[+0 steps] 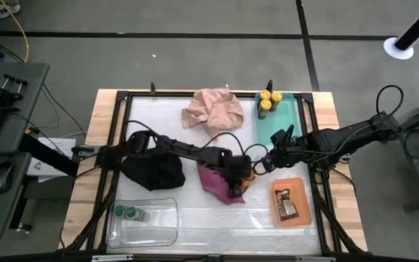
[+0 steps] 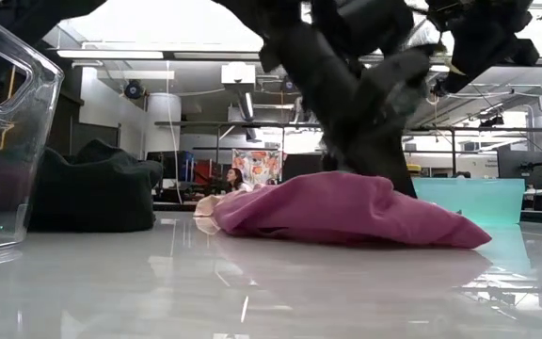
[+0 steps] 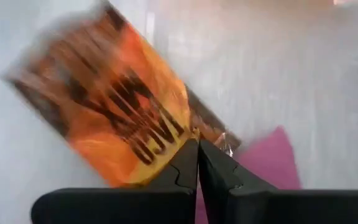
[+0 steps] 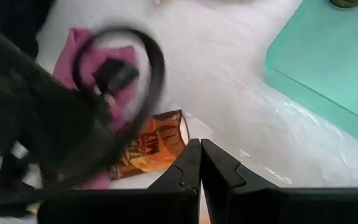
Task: Sort spices by type
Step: Put the orange seasoning bag into the orange bin
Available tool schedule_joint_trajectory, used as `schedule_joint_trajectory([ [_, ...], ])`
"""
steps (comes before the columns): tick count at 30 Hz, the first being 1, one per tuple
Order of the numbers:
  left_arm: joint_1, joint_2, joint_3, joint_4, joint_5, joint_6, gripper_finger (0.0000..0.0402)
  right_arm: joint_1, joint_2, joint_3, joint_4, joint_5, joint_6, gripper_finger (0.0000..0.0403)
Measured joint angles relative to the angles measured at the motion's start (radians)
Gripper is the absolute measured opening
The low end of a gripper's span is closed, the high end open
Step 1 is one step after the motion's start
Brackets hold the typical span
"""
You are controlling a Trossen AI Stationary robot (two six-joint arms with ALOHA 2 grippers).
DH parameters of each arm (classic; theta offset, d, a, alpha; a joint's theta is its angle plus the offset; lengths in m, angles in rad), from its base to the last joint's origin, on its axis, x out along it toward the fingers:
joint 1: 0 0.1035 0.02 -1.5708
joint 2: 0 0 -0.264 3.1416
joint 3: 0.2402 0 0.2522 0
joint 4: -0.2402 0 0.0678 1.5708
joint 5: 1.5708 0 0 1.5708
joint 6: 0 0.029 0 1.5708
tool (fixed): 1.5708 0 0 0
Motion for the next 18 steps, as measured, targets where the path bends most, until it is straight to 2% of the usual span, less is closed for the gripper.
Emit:
schedule_joint_trajectory([
  [3, 0.031, -0.06, 0.001, -0.017, -0.023, 0.004, 0.0, 0.0, 0.0, 0.0, -0.002, -0.017, -0.063, 0.0],
  [7, 0.082, -0.175, 0.004, -0.137, -0.043, 0.018, 0.0, 0.0, 0.0, 0.0, 0.01, -0.028, -0.171, 0.0],
  [11, 0.095, -0.32, 0.004, -0.29, -0.1, 0.019, 0.0, -0.014, 0.004, -0.013, 0.158, -0.07, -0.358, 0.0006],
  [15, 0.051, -0.487, -0.034, -0.276, -0.208, 0.057, 0.0, -0.063, 0.035, -0.061, 0.34, -0.219, -0.425, 0.0052],
  [18, 0.013, -0.633, -0.16, -0.128, -0.229, 0.055, 0.0, -0.094, 0.088, -0.095, 0.385, -0.255, -0.426, 0.0113],
])
